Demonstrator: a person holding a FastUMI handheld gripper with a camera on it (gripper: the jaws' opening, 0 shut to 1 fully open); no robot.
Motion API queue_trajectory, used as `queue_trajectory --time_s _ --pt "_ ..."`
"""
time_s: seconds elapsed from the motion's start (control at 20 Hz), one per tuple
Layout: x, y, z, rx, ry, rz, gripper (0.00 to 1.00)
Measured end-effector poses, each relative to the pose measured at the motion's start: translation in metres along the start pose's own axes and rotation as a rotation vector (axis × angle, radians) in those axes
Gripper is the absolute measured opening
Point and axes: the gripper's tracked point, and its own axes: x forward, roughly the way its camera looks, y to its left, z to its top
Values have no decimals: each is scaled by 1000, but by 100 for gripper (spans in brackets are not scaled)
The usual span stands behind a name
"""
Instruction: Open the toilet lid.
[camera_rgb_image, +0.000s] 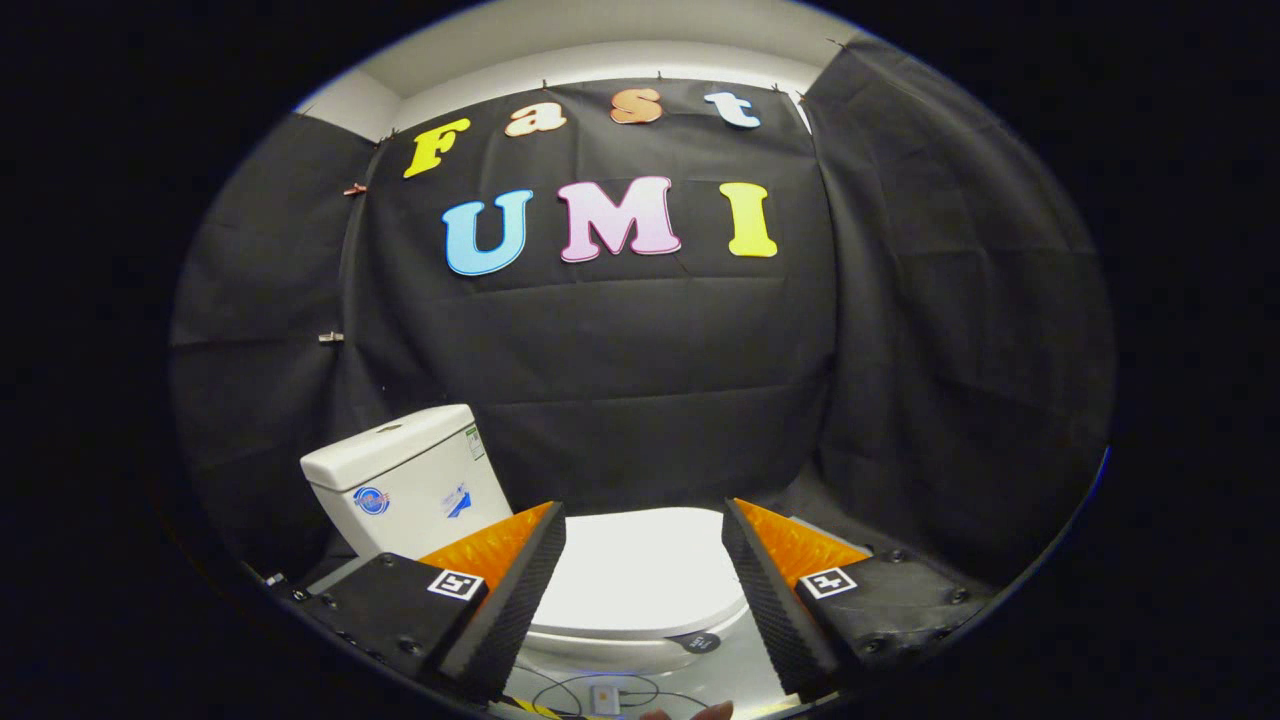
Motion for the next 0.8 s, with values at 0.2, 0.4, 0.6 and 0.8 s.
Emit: queue_trajectory --time_s 0.2,0.4,0.6,0.8 --pt "10 -18 -39 106 72 -4 100" --pt "34 -39 -77 260 189 -11 99" --pt "51 -69 -133 511 316 -16 99" --pt "62 -87 -196 719 460 -27 99"
